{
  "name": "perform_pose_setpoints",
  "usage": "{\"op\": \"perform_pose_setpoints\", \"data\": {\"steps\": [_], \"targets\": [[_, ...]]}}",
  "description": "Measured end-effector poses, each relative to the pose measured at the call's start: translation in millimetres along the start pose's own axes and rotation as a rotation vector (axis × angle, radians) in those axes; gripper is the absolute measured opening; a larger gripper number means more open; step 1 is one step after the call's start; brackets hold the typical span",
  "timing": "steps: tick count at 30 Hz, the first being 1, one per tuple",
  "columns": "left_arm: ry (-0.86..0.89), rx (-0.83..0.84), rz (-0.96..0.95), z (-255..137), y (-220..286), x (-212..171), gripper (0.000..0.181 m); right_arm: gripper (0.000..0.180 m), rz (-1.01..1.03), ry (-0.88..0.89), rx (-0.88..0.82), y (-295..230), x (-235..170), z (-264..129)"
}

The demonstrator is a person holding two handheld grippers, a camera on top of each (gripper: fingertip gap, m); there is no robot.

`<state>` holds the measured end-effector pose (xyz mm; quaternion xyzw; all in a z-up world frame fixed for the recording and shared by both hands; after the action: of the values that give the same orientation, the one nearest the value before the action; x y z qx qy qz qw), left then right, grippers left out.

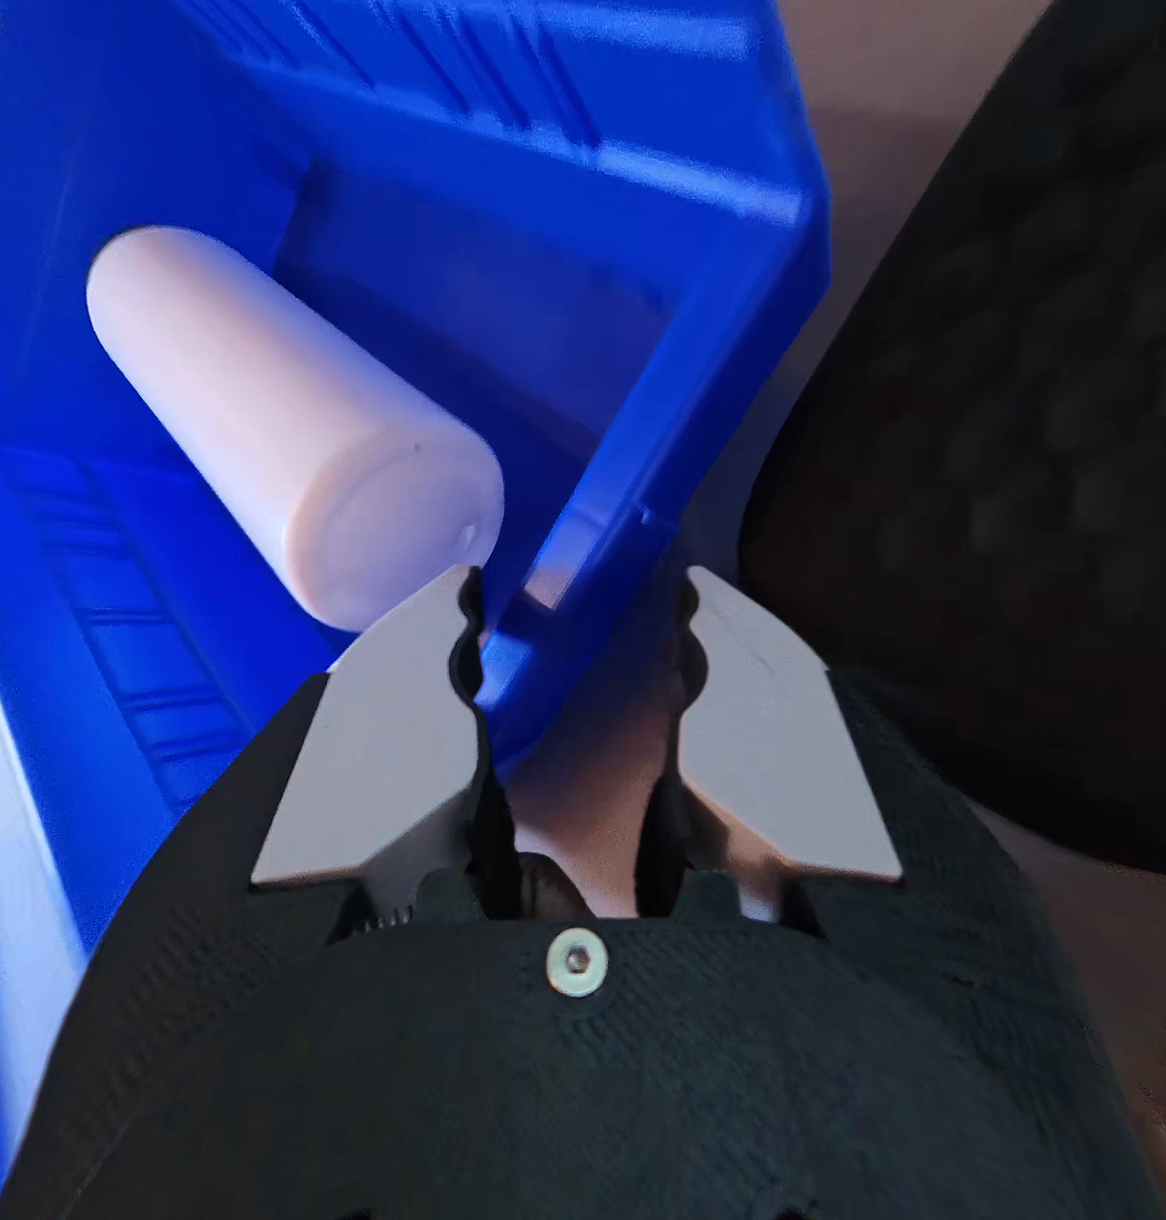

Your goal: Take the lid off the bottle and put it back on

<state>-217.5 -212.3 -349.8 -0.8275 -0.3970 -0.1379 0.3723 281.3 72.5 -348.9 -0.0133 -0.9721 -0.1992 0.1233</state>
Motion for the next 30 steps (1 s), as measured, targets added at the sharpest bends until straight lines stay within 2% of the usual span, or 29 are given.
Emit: {"op": "perform_pose_setpoints", "data": {"steps": [1,3,5,6,8,12,17,20,23,27,28,30], "targets": [[0.069,-0.015,-0.078,-5.1,2.0,8.8,0.065,0.057,0.032,0.056,0.024,-2.7,5.4,-6.0],[0.292,-0.050,-0.277,-23.8,-0.9,38.1,0.083,0.064,0.072,0.175,0.044,-6.0,16.5,-21.9],[0.511,0.014,-0.469,-47.3,-23.8,66.4,0.095,0.068,0.062,0.266,0.007,-5.4,25.0,-38.1],[0.582,0.084,-0.556,-56.5,-41.2,75.4,0.103,0.068,0.045,0.299,-0.015,-5.5,28.6,-44.7],[0.625,0.163,-0.676,-63.7,-71.5,86.9,0.109,0.068,0.000,0.342,-0.053,-7.0,36.9,-53.7],[0.405,0.123,-0.731,-30.9,-119.4,95.2,0.118,0.068,-0.077,0.354,-0.091,-13.9,52.2,-58.6],[0.090,-0.253,-0.794,49.2,-153.4,97.2,0.121,0.064,-0.106,0.340,-0.093,-18.9,57.9,-54.3],[-0.139,-0.274,-0.806,89.6,-169.1,77.5,0.126,0.064,-0.101,0.316,-0.100,-17.4,54.9,-52.5],[-0.336,-0.258,-0.774,115.7,-171.7,57.5,0.126,0.062,-0.103,0.322,-0.102,-16.6,55.6,-52.0],[-0.560,-0.300,-0.741,134.7,-158.0,29.2,0.102,0.062,-0.116,0.308,-0.103,-17.4,55.7,-47.9],[-0.581,-0.337,-0.755,139.2,-150.3,26.1,0.108,0.062,-0.117,0.302,-0.107,-17.3,55.4,-47.0],[-0.557,-0.391,-0.769,142.3,-141.6,28.8,0.105,0.062,-0.119,0.298,-0.112,-16.8,55.1,-45.4]]}}
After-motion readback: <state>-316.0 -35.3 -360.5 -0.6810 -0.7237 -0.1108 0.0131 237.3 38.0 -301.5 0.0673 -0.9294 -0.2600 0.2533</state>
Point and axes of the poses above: each gripper's, where its closed fingertips meet, z out along the fingers, x out of its top, y = z × x across the jaws, the point moved 3 cm from there along -z, back along the fingers, and after that the axes turned 3 degrees about y, right-handed, at the moved point
